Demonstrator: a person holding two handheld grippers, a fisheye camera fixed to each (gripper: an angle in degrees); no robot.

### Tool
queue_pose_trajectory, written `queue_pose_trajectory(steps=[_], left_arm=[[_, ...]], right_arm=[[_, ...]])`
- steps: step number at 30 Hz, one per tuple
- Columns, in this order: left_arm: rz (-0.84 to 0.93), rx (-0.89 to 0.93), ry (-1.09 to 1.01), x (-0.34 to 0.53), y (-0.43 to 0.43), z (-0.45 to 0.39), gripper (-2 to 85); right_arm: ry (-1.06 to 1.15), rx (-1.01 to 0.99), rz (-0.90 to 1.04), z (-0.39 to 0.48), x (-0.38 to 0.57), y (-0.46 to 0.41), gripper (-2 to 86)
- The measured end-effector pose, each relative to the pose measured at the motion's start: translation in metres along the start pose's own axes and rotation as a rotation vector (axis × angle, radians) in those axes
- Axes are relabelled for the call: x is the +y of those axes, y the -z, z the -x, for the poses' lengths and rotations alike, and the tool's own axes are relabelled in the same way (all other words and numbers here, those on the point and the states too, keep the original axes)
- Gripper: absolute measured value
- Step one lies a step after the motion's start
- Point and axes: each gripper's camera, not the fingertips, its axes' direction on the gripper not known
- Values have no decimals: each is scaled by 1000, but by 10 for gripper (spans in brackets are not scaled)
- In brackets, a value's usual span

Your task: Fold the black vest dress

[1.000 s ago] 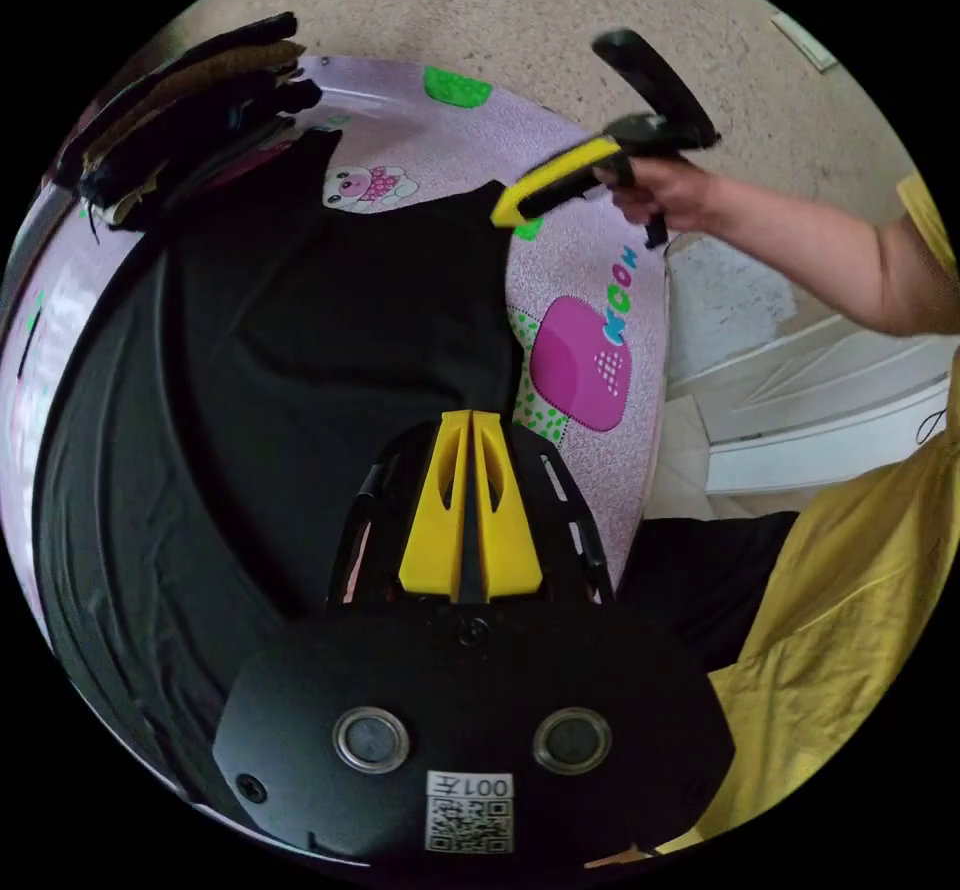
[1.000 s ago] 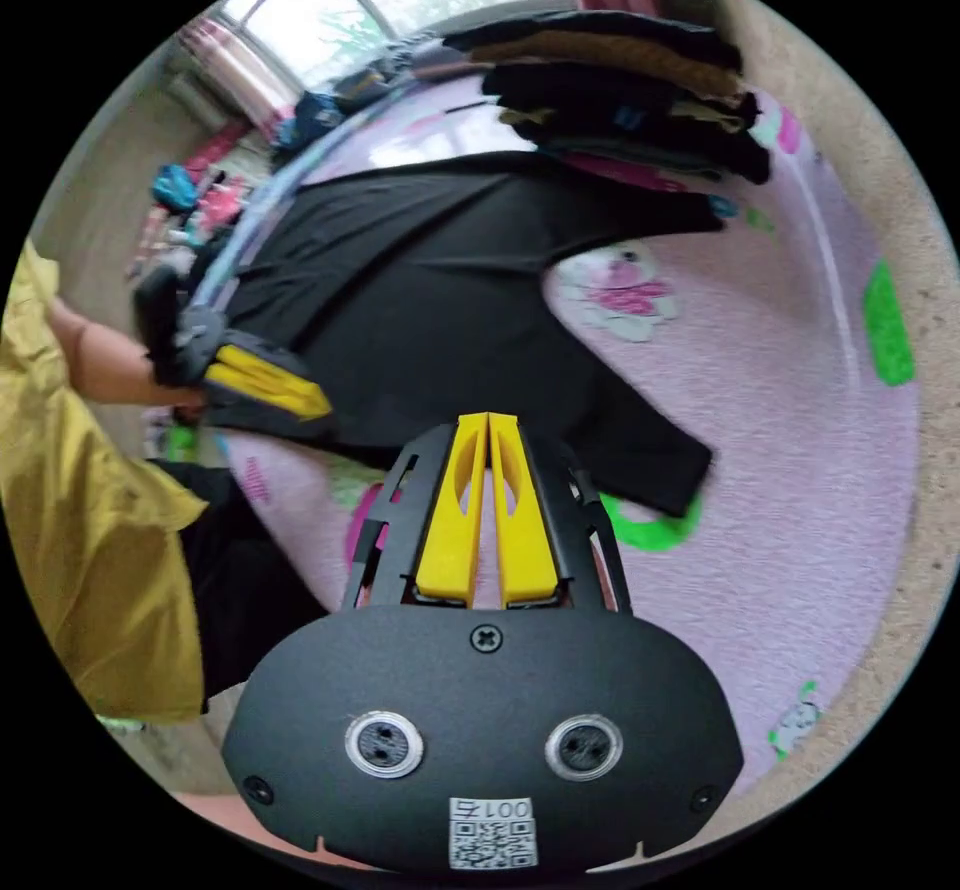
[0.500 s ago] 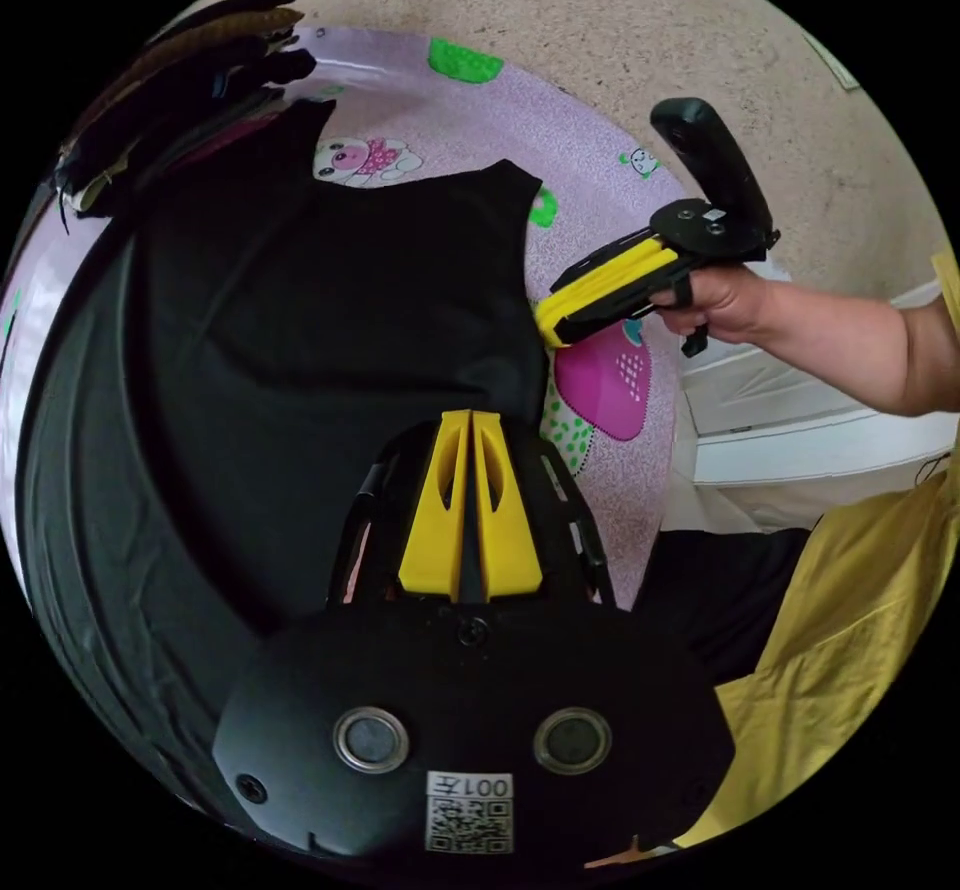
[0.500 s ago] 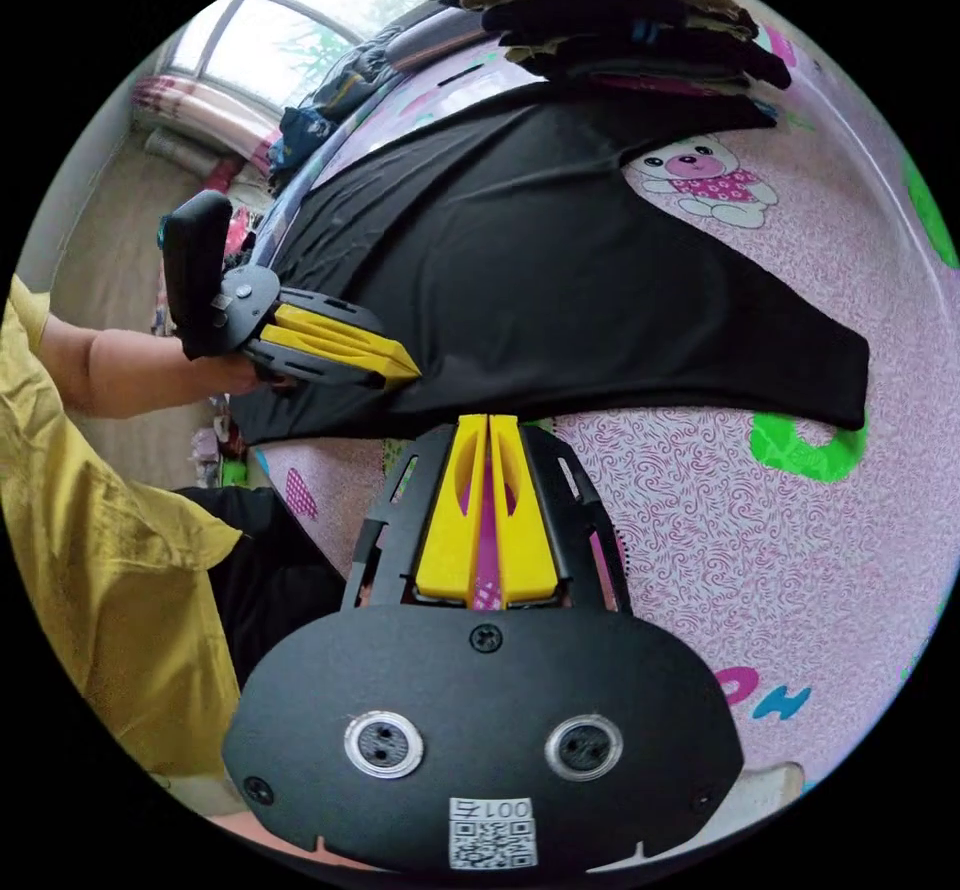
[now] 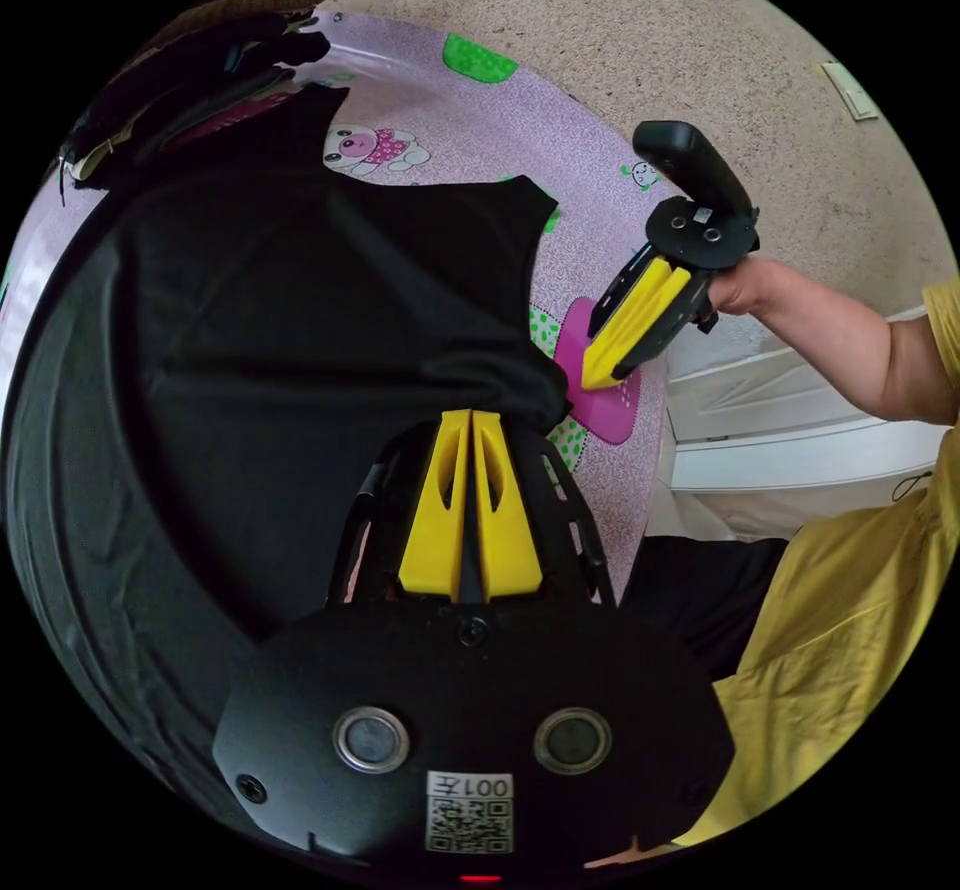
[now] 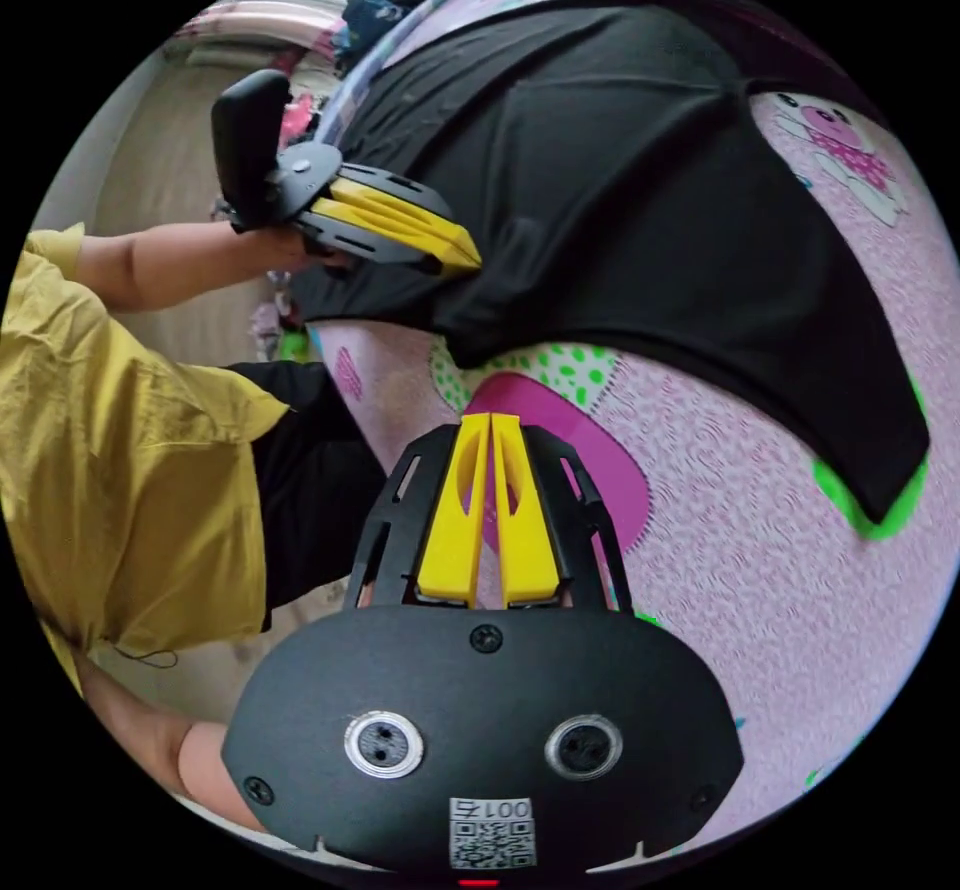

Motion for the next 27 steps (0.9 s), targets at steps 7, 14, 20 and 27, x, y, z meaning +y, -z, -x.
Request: queue_pose_trajectory(steps=[7,14,20,27], left_arm=[[9,-72,-38,16,4,-13,-13],[62,-125,-133,46,-7,-32,-13],[67,-95,-141,61,-15,-46,-13],[88,-100,-155,69,-23,-64,-13]], right_arm=[[-360,356,-422,-16,26,38,0],[-375,631,-356,-14,-11,12,-1],[-352,713,-273,-24,-28,-9,-1],[-318,771,-175,-40,-40,-24,-2]])
